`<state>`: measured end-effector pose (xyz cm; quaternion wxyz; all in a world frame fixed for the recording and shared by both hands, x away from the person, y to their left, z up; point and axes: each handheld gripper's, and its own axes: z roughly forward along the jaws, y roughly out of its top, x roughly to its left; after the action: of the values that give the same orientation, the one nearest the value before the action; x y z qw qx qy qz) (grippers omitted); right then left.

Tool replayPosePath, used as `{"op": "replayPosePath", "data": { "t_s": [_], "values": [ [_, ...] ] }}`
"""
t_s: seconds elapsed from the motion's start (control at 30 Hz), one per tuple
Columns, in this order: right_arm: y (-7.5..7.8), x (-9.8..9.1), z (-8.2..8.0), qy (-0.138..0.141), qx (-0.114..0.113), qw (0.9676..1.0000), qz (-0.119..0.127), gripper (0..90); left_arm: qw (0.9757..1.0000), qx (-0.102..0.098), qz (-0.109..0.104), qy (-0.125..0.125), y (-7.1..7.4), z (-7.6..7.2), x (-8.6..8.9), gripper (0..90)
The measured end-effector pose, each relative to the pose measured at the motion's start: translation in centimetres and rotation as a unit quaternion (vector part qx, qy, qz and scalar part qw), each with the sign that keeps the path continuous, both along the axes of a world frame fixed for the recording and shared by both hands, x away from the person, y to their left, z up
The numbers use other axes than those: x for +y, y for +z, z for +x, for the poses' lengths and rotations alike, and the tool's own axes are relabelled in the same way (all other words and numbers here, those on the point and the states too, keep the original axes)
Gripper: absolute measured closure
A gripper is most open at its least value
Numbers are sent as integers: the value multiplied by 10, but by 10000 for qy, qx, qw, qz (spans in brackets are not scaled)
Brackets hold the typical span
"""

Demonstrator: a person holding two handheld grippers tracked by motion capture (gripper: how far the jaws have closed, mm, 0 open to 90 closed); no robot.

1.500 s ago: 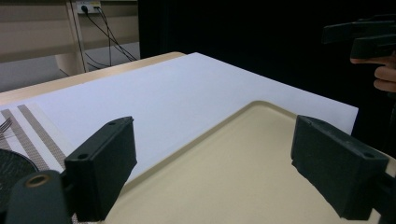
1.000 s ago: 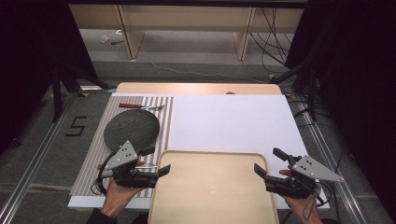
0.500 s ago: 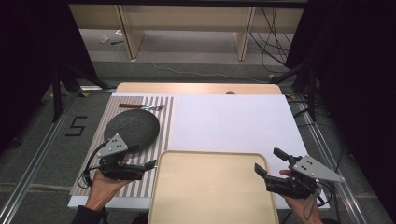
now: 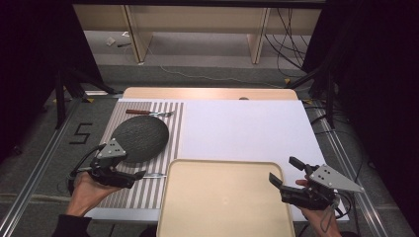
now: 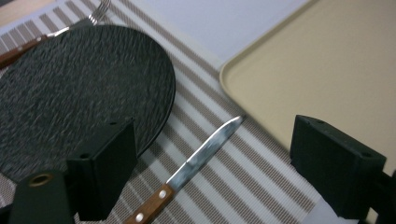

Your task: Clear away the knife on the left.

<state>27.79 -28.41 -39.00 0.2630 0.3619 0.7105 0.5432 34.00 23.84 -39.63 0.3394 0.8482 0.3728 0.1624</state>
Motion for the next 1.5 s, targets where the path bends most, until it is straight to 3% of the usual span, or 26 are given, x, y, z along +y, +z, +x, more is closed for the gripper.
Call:
{"op": "replayPosePath", "data": {
  "t_s": [0.23,0.37,0.5,0.77,0.97,1.23,1.33,1.5],
  "values": [
    [0,0,0,5,5,10000,19,174,9992,331,218,51,-9,8,11,148],
    [0,0,0,1,14,10000,18,174,9975,631,328,3,-18,13,15,150],
    [0,0,1,-8,19,10000,25,174,9937,865,705,-72,-27,19,13,152],
    [-1,0,1,4,36,10000,14,174,9889,1169,907,-92,-36,28,16,154],
    [-1,0,1,10,42,10000,19,175,9827,1478,1108,-135,-45,37,21,161],
    [-1,0,1,22,42,10000,10,175,9800,1579,1194,-203,-47,45,19,168],
    [-1,0,1,15,29,10000,32,175,9764,1667,1358,-219,-49,49,20,178],
    [-1,-1,1,16,39,10000,34,175,9752,1737,1357,-208,-52,51,24,186]
  ]
}}
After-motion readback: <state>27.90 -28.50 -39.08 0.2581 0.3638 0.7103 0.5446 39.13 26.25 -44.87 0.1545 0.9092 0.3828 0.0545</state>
